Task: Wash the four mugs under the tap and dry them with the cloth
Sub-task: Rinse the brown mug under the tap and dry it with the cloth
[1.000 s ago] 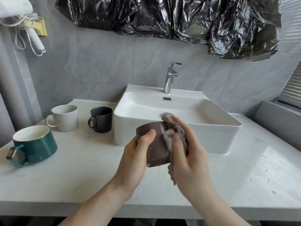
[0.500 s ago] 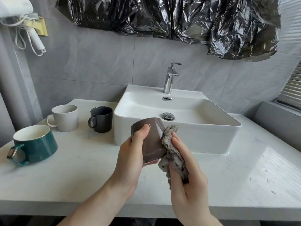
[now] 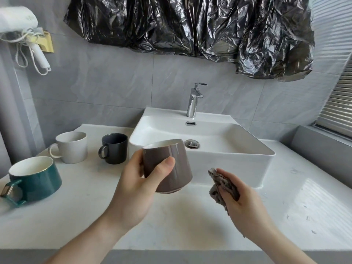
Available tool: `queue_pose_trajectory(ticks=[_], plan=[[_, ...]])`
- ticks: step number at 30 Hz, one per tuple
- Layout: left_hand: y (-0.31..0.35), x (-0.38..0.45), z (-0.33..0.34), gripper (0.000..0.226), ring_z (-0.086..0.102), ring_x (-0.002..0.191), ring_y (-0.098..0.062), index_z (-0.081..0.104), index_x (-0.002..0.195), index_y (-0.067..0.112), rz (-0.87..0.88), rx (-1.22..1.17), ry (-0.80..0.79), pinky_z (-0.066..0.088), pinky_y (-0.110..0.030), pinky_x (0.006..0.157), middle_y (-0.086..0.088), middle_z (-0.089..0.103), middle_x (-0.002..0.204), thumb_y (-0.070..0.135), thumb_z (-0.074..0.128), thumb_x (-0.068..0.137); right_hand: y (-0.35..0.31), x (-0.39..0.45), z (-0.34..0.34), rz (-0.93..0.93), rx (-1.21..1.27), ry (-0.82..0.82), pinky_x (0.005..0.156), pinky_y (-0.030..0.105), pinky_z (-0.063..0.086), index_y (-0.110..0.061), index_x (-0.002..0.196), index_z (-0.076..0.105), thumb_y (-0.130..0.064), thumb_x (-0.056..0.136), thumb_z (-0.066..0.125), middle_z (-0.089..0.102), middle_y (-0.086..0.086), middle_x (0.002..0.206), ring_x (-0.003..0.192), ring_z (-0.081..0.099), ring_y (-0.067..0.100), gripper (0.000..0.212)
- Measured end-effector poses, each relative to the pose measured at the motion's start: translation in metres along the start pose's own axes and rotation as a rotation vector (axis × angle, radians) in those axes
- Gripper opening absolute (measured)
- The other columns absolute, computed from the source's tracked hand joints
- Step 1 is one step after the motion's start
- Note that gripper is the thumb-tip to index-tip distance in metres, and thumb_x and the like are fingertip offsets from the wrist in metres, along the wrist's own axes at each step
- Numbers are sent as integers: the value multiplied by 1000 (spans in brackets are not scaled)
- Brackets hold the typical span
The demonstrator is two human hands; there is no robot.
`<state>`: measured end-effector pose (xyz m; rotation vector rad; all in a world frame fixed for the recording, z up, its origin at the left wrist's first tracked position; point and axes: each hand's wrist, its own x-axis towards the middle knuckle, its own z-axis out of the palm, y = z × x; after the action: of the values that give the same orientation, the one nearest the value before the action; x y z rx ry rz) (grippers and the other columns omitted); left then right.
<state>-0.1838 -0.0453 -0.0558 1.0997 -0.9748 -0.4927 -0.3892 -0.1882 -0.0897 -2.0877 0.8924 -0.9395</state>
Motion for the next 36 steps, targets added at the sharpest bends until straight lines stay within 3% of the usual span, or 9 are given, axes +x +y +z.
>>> queue_pose_trajectory(ticks=[2,5,9,12,15,21,26,33,36], plan=[[-5,6,-6,59,71,116,-12,70,120,25,1,25,36,59,-25,88,6,78,119,52,80,69,10,6,-2,-32,-199,-49,71,11,48,-47,118,63,-2,100,54,75,-17,91,83,69,5,50],[-10,14,-14,70,66,124,-17,65,127,29,18,89,63,56,-44,102,4,74,126,48,88,64,25,12,8,-38,-471,-166,92,-1,36,-43,133,58,-23,100,61,59,-32,133,118,58,-8,39],[-10,24,-22,77,63,126,-15,61,127,37,67,223,119,53,-51,106,10,71,126,48,92,58,23,21,18,-2,-565,-366,116,10,22,-42,152,42,-49,95,62,33,-26,160,149,33,1,61],[-4,35,-27,82,63,124,-10,60,127,35,98,284,141,54,-47,105,17,70,123,49,93,53,3,36,18,-32,-539,-330,107,10,30,-49,147,45,-51,96,63,31,-31,158,146,38,-1,54],[1,49,-30,79,63,121,-4,61,125,37,114,295,137,54,-38,101,19,70,122,45,94,53,-16,57,18,-144,-518,-238,94,2,24,-50,140,51,-46,96,63,33,-39,151,139,41,-7,45],[5,91,-40,74,65,111,4,61,124,34,114,329,166,53,-26,90,20,73,115,33,100,61,-38,113,24,-273,-405,-140,106,9,31,-40,133,59,-40,96,64,48,-32,142,130,47,-10,37],[2,148,-62,77,70,105,-1,62,118,38,21,312,301,59,-37,93,19,75,109,53,96,50,-35,159,43,-230,-459,-175,100,17,42,-39,130,60,-45,98,60,49,-32,133,117,53,-8,32],[-16,228,-88,71,65,108,-12,56,120,31,-90,388,445,56,-39,97,15,64,117,48,97,65,-23,192,61,-105,-480,-259,104,27,44,-43,122,64,-59,94,51,56,-28,127,126,50,-3,35],[-37,258,-89,73,64,110,-18,53,119,34,-114,464,481,56,-42,100,16,62,114,52,95,63,-25,196,62,-40,-465,-310,103,29,48,-47,107,66,-61,87,49,61,-29,116,118,53,-4,30]])
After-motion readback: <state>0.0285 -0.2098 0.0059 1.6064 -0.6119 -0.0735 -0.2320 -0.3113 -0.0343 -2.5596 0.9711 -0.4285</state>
